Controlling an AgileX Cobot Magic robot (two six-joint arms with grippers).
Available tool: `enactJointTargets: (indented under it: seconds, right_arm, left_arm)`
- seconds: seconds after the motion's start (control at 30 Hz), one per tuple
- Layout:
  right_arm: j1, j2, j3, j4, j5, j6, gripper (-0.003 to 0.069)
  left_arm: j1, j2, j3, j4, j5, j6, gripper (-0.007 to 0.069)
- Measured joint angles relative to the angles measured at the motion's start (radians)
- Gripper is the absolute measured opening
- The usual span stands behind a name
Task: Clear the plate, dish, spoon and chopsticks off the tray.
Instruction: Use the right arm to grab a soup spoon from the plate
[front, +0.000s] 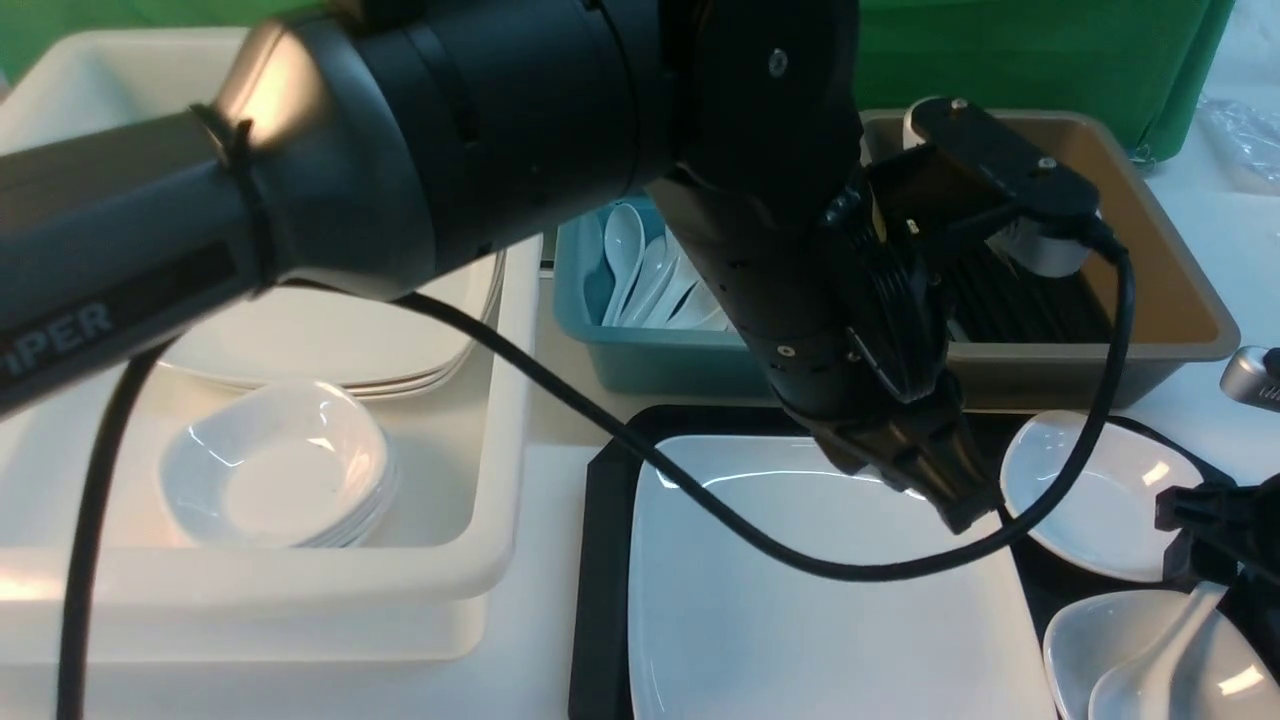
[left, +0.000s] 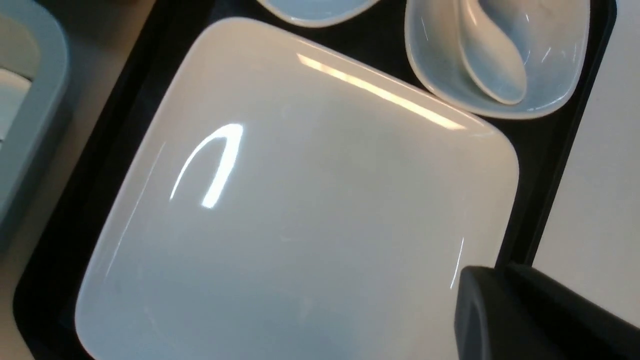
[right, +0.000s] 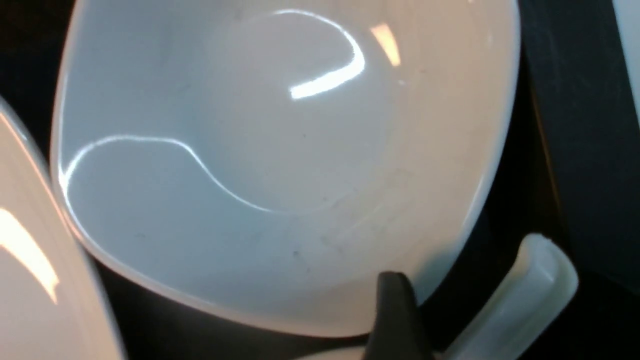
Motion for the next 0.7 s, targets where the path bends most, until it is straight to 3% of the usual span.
enactJointTargets:
  seconds: [0.27,0.7]
  right_arm:
    - [0.0,0.002,0.0,0.014,-0.032,-0.011,0.016]
    - [0.0,-0.085,0.001,0.057,-0.045,-0.015,0.0148]
  left_arm:
    - [0.0,0.0,0.0,-0.022,-0.075,0.0,0.0013]
    - [0.002,0.001,0.0,-0.017,-0.082,-0.009,0.0013]
